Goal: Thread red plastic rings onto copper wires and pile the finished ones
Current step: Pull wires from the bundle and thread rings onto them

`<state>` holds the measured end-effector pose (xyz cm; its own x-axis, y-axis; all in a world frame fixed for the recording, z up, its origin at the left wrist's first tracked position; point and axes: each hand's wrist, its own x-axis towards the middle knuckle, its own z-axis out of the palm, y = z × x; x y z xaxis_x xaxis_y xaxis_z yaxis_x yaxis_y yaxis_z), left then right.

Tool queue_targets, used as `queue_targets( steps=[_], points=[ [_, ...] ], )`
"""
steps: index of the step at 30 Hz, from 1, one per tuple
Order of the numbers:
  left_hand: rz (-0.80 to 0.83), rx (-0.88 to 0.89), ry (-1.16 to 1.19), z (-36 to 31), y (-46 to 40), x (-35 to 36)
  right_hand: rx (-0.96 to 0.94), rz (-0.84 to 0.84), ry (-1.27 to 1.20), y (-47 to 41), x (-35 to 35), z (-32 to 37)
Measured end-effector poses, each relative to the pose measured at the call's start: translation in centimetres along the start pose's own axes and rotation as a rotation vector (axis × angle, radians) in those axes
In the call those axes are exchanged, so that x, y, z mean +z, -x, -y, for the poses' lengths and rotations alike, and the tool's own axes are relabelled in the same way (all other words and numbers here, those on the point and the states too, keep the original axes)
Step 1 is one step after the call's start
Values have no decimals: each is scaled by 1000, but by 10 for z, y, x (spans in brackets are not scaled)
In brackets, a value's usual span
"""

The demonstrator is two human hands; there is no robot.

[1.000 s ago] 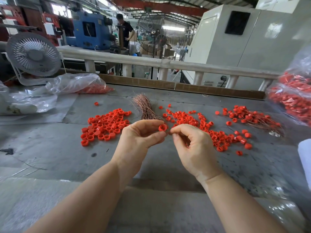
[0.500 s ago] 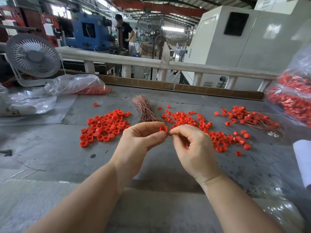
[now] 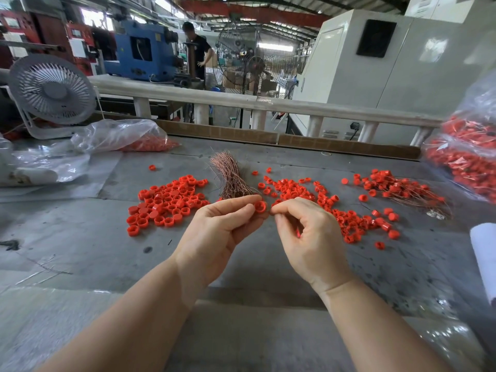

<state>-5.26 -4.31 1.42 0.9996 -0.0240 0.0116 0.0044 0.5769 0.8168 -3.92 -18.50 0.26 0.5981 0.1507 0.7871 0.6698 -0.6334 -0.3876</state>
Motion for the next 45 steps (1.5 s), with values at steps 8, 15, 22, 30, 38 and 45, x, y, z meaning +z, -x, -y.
queue_targets(
  steps=[8, 15, 22, 30, 38, 45],
  points=[
    [1, -10, -77, 0, 1, -1, 5, -6, 18, 0, 1, -1],
    [26, -36, 0, -1, 2, 2, 44, 0, -2, 0, 0, -3],
    [30, -51, 8, -2, 2, 1, 46, 9, -5, 0, 1, -3],
    [21, -56, 2, -2, 2, 1, 32, 1, -7, 0, 1, -3],
    [39, -45, 5, 0, 1, 0, 58, 16, -23, 0, 0, -3],
    [46, -21, 3, 1, 1, -1, 87, 45, -48, 0, 0, -3]
  ],
)
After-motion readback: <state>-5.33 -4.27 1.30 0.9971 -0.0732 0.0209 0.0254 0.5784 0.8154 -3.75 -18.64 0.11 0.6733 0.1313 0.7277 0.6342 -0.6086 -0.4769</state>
